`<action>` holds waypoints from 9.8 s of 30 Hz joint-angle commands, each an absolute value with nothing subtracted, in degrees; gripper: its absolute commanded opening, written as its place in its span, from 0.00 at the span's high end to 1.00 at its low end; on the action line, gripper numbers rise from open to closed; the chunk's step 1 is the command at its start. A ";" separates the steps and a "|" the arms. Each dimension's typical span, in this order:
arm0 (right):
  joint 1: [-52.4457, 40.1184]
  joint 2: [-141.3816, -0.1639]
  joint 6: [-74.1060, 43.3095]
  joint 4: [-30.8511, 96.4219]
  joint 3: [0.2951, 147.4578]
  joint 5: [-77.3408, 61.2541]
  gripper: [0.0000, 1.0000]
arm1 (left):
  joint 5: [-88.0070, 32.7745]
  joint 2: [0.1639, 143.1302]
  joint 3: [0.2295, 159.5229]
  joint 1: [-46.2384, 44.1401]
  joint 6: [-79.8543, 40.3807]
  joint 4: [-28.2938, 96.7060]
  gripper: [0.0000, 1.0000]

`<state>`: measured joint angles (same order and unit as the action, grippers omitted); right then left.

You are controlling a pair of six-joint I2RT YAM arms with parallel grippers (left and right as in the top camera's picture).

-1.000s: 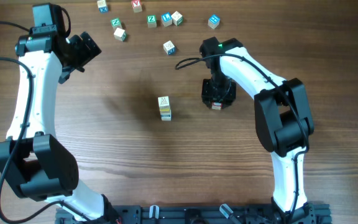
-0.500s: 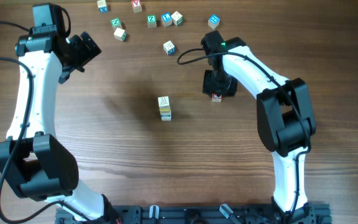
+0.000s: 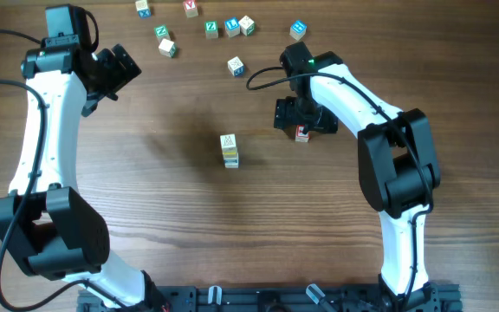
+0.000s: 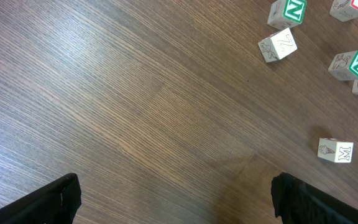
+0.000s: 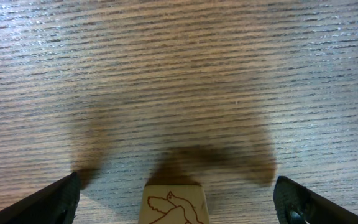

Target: Form a tower

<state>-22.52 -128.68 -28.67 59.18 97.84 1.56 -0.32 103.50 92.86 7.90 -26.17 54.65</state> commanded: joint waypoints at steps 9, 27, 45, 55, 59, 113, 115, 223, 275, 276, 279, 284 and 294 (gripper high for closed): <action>-22.44 -127.92 -28.49 61.41 101.08 1.52 0.00 | 0.03 102.37 93.67 8.01 -25.74 54.68 0.00; -22.55 -127.70 -28.47 67.26 102.26 -2.59 0.39 | 0.03 102.37 93.67 8.01 -25.74 54.68 0.00; -22.55 -127.72 -28.47 65.89 101.65 -0.84 0.62 | 0.03 102.37 93.67 8.01 -25.74 54.68 0.00; -22.55 -127.72 -28.47 66.96 101.65 -0.86 0.63 | 0.03 102.37 93.67 8.01 -25.74 54.68 0.00; -22.55 -127.72 -28.47 66.94 101.65 -0.86 0.62 | 0.03 102.37 93.67 8.01 -25.74 54.68 0.00; -22.55 -127.72 -28.45 65.80 101.65 -2.98 0.72 | 0.03 102.37 93.67 8.01 -25.74 54.68 0.00; -22.55 -127.72 -28.47 65.32 101.65 -2.98 0.71 | 0.03 102.37 93.67 8.01 -25.74 54.68 0.00; -48.27 -112.95 -32.93 61.78 103.39 6.07 0.75 | 0.03 102.37 93.67 8.01 -25.74 54.68 0.00; -48.27 -113.06 -33.04 60.53 102.61 6.09 0.71 | 0.03 102.37 93.67 8.01 -25.74 54.68 0.00; -48.27 -113.06 -33.04 60.40 102.61 6.09 0.70 | 0.03 102.37 93.67 8.01 -25.74 54.68 0.00; -48.27 -113.06 -33.04 59.94 102.61 6.11 0.70 | 0.03 102.37 93.67 8.01 -25.74 54.68 0.00; -48.27 -113.06 -33.04 59.99 102.61 6.09 0.57 | 0.03 102.37 93.67 8.01 -25.74 54.68 0.00; -48.25 -113.06 -33.10 58.87 102.61 9.08 0.37 | 0.03 102.37 93.67 8.01 -25.74 54.68 0.00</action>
